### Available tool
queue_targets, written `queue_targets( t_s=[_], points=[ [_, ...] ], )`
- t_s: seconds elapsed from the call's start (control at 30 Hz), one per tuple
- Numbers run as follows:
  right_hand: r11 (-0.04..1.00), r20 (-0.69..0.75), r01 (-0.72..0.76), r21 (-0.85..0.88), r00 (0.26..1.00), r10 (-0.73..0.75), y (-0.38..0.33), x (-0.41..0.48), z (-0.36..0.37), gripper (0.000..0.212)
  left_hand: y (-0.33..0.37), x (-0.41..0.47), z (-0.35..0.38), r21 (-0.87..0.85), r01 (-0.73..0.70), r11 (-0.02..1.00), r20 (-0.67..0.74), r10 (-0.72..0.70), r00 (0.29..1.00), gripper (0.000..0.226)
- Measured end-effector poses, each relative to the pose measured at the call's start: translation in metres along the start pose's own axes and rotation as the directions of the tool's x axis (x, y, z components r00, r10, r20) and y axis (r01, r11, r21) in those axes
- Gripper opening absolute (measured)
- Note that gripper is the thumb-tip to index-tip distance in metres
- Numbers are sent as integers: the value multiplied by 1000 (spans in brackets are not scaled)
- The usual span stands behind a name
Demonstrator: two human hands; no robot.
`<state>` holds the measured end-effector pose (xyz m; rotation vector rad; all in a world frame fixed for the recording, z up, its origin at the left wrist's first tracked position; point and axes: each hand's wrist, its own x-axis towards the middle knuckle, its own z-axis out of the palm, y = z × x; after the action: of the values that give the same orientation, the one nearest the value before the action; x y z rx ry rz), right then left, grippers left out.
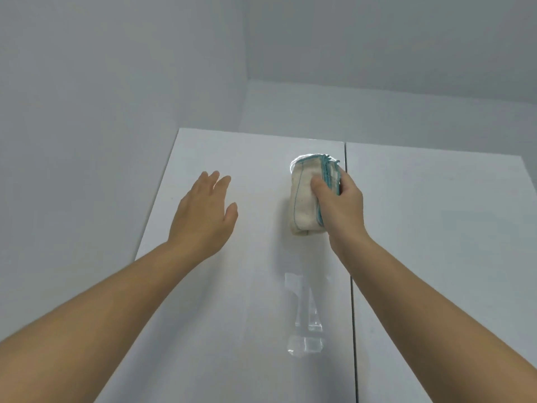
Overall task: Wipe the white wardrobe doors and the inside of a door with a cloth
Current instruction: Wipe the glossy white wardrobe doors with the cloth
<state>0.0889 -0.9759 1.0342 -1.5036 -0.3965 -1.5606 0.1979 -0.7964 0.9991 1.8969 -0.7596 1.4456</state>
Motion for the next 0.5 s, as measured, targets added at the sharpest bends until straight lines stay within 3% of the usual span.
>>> queue_targets(
  t_s=[0.13,0.23,0.33,0.43,0.5],
  points=[
    [972,-94,120,-200,986,-141,-13,53,-4,19,-14,25,-9,80,3,997,-51,1,999,57],
    [897,-101,218,-385,956,-276,-14,88,-11,9,-28,39,-18,128,57,990,-104,-43,994,55],
    [776,-103,247,-581,923,-370,-12,113,-16,8,-38,49,-23,217,75,973,-123,-49,991,53],
    [572,-61,239,-785,889,-454,-13,126,-17,34,-47,58,-24,319,55,946,-117,-18,993,54],
    [459,-25,226,-859,877,-480,-12,132,-16,37,-52,62,-26,367,40,929,-117,3,993,53]
  ],
)
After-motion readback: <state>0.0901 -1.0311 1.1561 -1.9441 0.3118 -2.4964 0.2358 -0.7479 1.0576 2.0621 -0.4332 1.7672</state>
